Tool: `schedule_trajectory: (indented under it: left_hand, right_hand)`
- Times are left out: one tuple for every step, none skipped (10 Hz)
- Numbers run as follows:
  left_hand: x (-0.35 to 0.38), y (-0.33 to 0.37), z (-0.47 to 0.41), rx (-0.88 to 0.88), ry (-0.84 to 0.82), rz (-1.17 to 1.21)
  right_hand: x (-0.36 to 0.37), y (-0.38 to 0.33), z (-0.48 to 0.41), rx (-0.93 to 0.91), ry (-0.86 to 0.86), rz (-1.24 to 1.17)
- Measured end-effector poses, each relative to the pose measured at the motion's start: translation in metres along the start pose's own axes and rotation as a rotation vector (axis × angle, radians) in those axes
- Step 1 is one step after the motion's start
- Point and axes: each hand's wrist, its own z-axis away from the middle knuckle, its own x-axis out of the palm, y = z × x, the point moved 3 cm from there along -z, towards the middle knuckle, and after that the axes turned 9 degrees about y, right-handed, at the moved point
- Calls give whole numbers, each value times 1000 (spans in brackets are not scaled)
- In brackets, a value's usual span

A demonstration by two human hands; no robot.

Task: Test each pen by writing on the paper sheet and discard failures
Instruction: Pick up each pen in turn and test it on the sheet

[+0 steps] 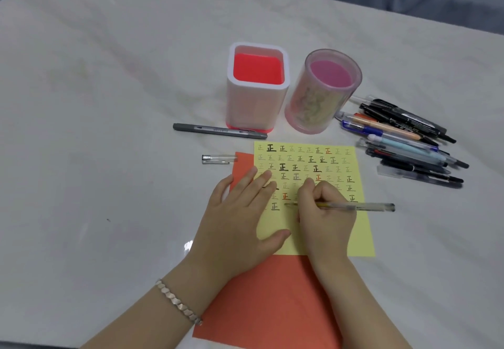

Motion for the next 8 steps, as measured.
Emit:
schedule_trajectory:
  left_hand:
    - [-1, 0, -1, -2, 4, 4]
    - [-1, 0, -1, -4, 7, 11]
    - [-1, 0, 0, -14, 11, 14]
    - [-1, 1, 0, -14, 23, 21]
    - [-1, 1, -1, -16, 23, 19]
    - [-1, 1, -1, -17, 16, 17]
    - [-1, 1, -1, -19, 10, 17]
    - [-1, 0, -1, -26, 3, 22]
  right_hand:
    - [0, 1, 0, -6, -9, 15]
    - [1, 1, 0, -14, -8, 36]
    - [1, 0, 0, -22, -3, 54]
    - [0, 0, 0, -16, 38, 51]
    - [-2, 2, -2, -8, 52, 36]
    - [-1, 2, -3, -16, 30, 26]
    - [-1, 0, -2, -8, 20, 15]
    - [-1, -2, -1, 18, 10, -11]
